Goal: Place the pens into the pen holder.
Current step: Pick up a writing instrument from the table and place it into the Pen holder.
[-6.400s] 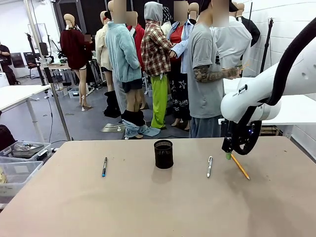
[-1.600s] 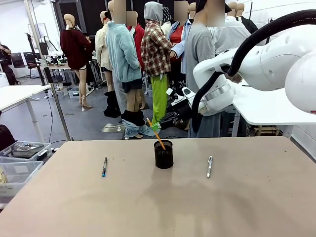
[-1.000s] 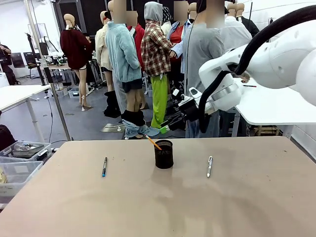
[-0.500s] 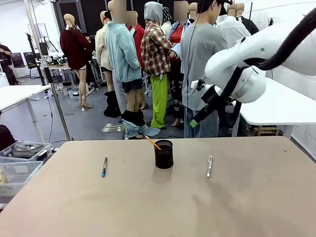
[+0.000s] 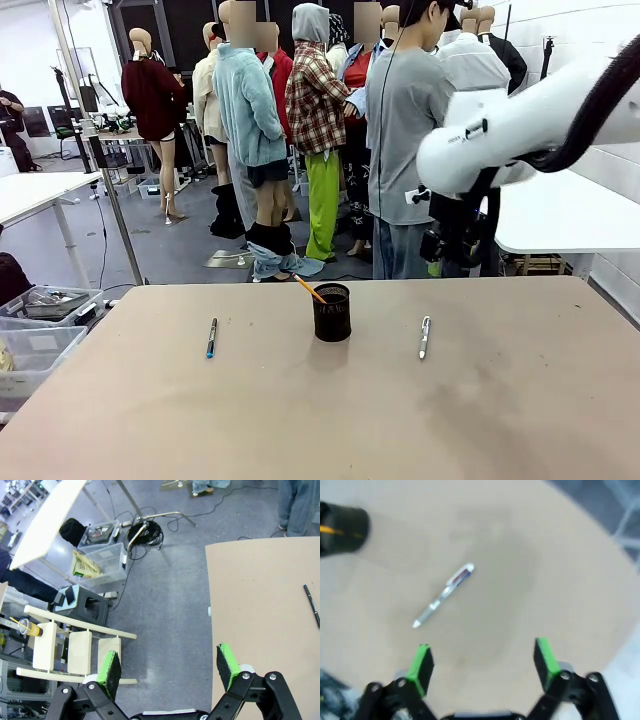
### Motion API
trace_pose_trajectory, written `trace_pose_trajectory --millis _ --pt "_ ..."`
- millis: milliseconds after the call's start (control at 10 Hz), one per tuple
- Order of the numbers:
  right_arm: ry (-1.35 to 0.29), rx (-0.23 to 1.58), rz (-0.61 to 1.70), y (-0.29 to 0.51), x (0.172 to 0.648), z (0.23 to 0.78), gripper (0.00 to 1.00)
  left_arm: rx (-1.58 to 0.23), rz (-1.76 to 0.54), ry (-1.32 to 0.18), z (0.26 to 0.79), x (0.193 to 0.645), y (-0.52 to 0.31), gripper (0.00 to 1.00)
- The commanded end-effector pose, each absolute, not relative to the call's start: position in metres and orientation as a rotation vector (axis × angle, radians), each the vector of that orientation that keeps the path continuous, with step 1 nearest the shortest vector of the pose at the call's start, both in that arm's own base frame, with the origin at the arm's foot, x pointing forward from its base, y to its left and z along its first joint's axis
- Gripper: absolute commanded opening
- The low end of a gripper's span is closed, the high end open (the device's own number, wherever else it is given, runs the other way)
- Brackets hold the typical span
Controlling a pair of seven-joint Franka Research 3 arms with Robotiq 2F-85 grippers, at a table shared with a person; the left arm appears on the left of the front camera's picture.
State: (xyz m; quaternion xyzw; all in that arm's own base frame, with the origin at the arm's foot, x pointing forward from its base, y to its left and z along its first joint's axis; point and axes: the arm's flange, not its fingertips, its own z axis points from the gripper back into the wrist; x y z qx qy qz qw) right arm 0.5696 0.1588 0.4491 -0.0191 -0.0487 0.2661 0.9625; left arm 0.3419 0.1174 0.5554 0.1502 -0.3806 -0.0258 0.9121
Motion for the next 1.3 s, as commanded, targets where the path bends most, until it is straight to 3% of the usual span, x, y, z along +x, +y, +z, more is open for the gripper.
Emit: trace_pose_trajectory --millis 0,300,700,1200 --pt "0.013 0.021 0.492 0.192 0.597 0.458 0.99 0.323 -0.055 -0.782 0.556 0.342 0.117 1.0" --pt "0.061 -0.102 0.363 0.21 0.608 0.409 0.99 0.323 -0.055 -0.782 0.556 0.342 0.117 1.0" --pt "0.025 -0.049 0.178 0.2 0.585 0.348 0.99 0.323 -0.055 -0.782 0.556 0.342 0.117 1.0" --pt "0.014 -0.043 0.079 0.197 0.57 0.323 0.99 0.323 -0.055 -0.782 0.556 0.342 0.117 1.0"
